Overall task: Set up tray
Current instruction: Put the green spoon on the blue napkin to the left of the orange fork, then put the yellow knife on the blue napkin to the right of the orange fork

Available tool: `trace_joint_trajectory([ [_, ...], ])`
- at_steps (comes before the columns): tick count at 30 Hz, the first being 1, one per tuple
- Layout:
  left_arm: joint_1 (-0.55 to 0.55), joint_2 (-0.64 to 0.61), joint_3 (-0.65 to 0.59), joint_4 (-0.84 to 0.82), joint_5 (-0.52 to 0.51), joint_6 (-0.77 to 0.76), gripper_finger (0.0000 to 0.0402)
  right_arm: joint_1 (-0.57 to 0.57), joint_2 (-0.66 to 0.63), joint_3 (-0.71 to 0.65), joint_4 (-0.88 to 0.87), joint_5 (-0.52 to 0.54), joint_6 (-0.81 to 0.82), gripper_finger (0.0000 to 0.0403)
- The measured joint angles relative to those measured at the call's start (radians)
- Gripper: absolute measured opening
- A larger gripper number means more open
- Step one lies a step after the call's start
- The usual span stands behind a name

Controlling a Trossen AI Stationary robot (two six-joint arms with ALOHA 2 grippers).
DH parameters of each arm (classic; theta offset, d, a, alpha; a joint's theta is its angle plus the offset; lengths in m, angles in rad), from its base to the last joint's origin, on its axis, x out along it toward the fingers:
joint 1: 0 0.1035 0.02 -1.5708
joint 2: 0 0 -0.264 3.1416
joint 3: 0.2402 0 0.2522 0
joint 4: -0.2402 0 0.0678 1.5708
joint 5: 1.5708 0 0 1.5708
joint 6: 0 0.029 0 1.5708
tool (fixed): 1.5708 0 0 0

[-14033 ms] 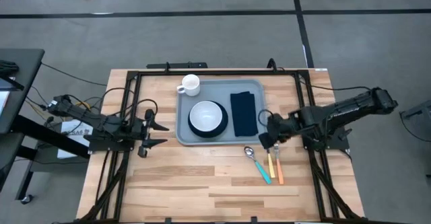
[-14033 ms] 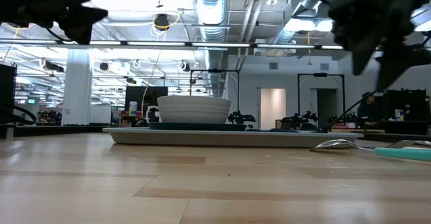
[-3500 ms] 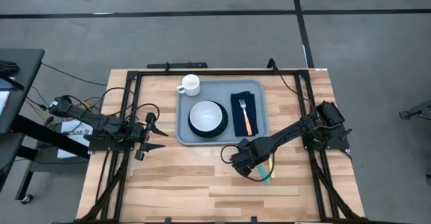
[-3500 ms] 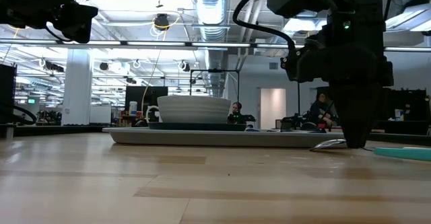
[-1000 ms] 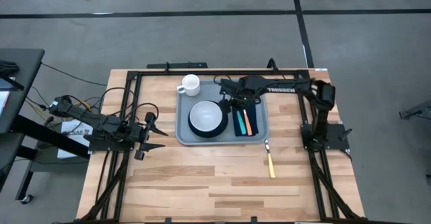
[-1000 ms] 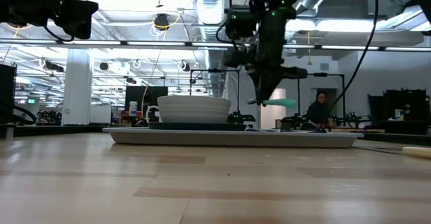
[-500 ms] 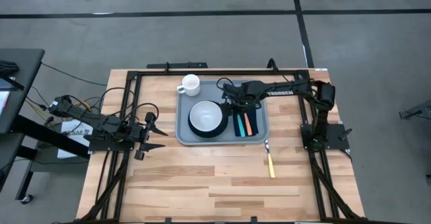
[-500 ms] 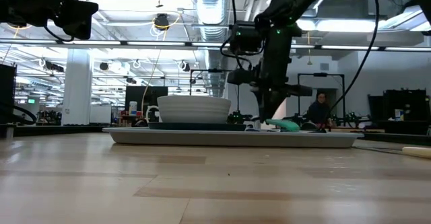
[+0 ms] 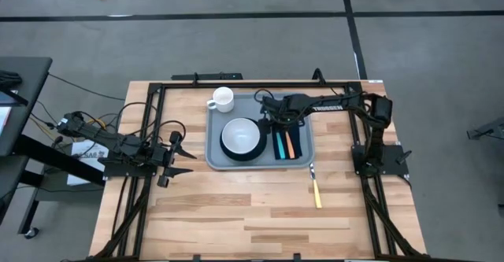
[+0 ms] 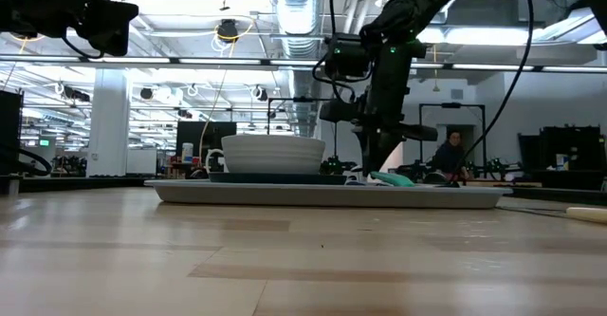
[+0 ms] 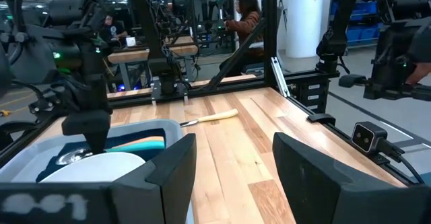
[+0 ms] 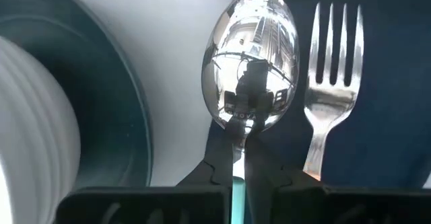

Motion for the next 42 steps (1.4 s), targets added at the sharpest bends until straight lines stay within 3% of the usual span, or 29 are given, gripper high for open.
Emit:
trace_joint_trajectory([
  [24, 0.0, 0.0, 0.0, -0.003, 0.004, 0.0, 0.0187, -0.008, 0.097, 0.005, 0.022, -0.038, -0.03, 0.001],
  [42, 0.0, 0.0, 0.0, -0.003, 0.004, -0.012, 0.0187, -0.007, 0.059, -0.001, 0.013, -0.09, -0.033, 0.0123],
])
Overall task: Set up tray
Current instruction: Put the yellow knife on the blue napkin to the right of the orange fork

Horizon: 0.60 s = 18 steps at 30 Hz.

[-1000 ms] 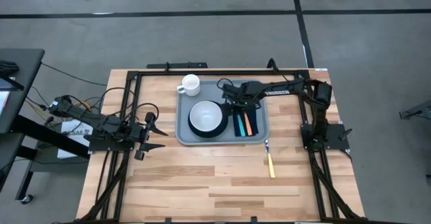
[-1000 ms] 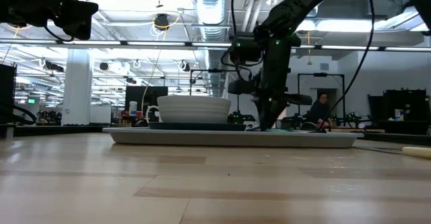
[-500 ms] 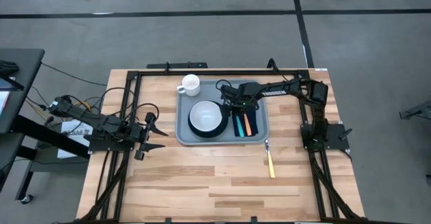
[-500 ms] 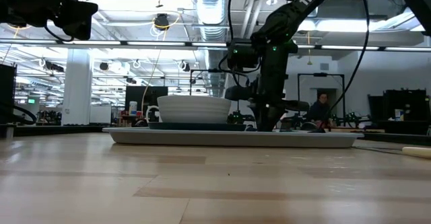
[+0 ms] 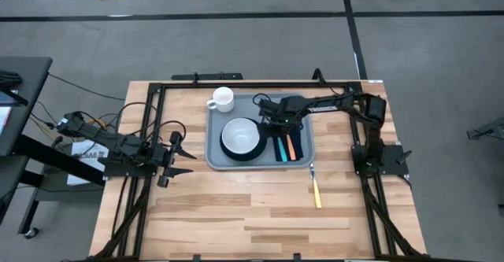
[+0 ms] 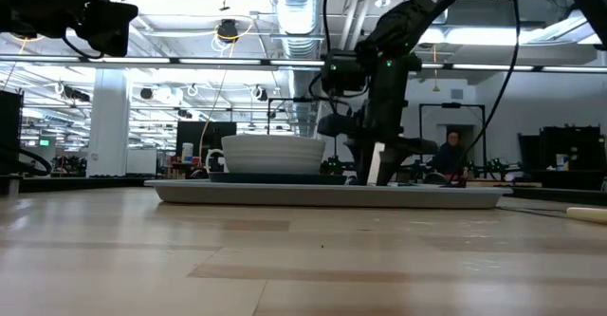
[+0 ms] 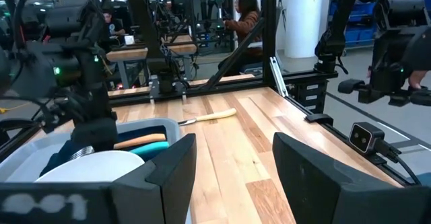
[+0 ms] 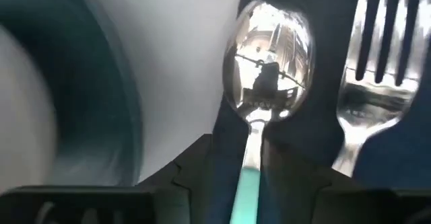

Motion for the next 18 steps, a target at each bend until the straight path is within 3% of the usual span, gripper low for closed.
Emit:
trace_joint_trajectory([
  [10, 0.0, 0.0, 0.0, 0.0, 0.0, 0.0, 0.0187, 0.008, -0.131, 0.001, -0.061, 0.011, -0.016, 0.0126],
  [18, 0.0, 0.0, 0.0, -0.001, 0.0, 0.0, 0.0187, 0.113, -0.303, 0.003, -0.386, 0.104, 0.004, 0.0123],
])
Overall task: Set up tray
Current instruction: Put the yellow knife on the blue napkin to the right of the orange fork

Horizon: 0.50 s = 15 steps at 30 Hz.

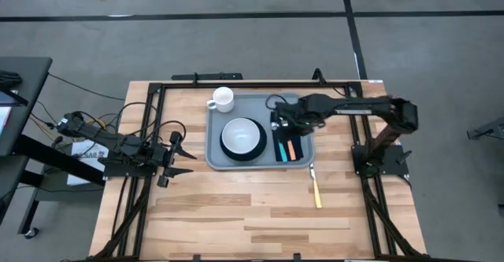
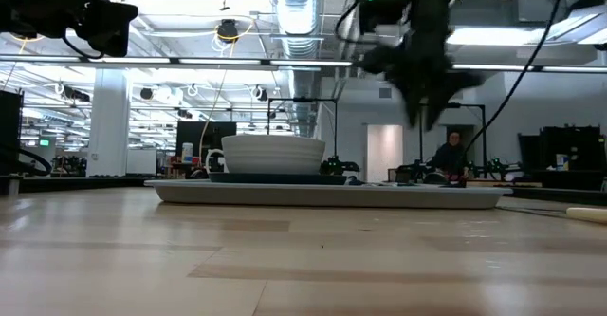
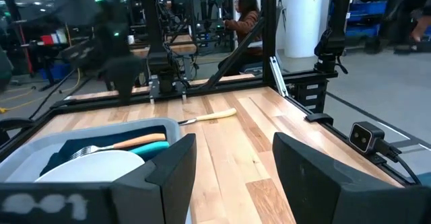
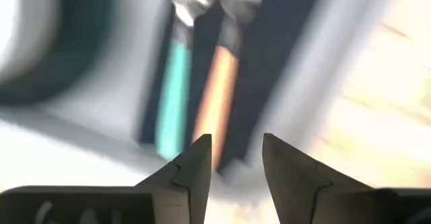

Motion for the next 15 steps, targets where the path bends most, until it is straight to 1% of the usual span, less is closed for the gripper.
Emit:
trace_joint_trajectory([
  [4, 0.0, 0.0, 0.0, -0.006, 0.0, -0.015, 0.0187, 0.091, -0.068, 0.0, -0.197, 0.024, 0.085, 0.0122],
  [6, 0.0, 0.0, 0.0, -0.012, 0.0, -0.024, 0.0187, 0.144, -0.093, 0.0, -0.248, 0.026, 0.13, 0.0122],
  [10, 0.0, 0.0, 0.0, -0.021, 0.017, -0.029, 0.0187, 0.257, -0.129, 0.0, -0.262, 0.014, 0.199, 0.0122],
  [15, 0.0, 0.0, 0.0, -0.016, 0.055, -0.049, 0.0187, 0.406, -0.135, 0.0, -0.256, 0.012, 0.293, 0.0122],
])
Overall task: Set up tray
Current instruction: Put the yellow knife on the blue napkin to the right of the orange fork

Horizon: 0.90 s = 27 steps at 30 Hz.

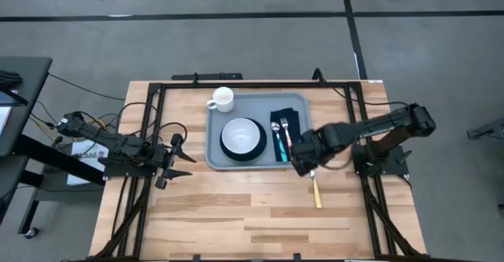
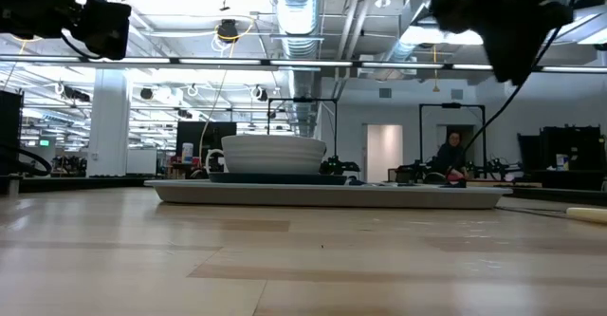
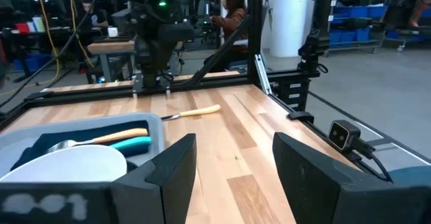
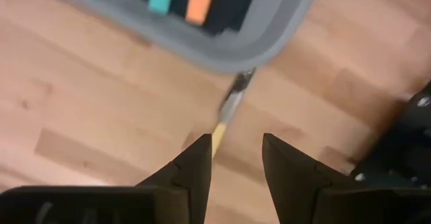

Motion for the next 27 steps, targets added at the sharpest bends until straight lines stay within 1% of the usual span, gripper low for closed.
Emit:
trace_joint_trajectory([
  [2, 0.0, 0.0, 0.0, 0.0, 0.0, -0.003, 0.0187, 0.054, -0.002, -0.014, 0.026, 0.0, 0.038, 0.0122],
  [5, 0.0, 0.0, 0.0, 0.006, 0.0, -0.004, 0.0187, 0.125, -0.008, -0.087, 0.116, -0.003, 0.112, 0.0122],
  [10, 0.0, 0.0, 0.0, 0.025, 0.0, -0.004, 0.0187, 0.226, -0.042, -0.308, 0.397, -0.01, 0.266, 0.0122],
  [13, 0.0, 0.0, 0.0, 0.025, 0.0, -0.004, 0.0187, 0.263, -0.053, -0.427, 0.543, -0.019, 0.386, 0.0122],
  [16, 0.0, 0.0, 0.0, 0.024, 0.0, -0.004, 0.0187, 0.284, -0.057, -0.492, 0.575, -0.019, 0.505, 0.0122],
  [18, 0.0, 0.0, 0.0, 0.025, -0.001, -0.004, 0.0187, 0.29, -0.057, -0.507, 0.575, -0.019, 0.541, 0.0122],
  [27, 0.0, 0.0, 0.0, 0.023, -0.001, -0.004, 0.0187, 0.256, -0.049, -0.508, 0.584, -0.006, 0.522, 0.0122],
])
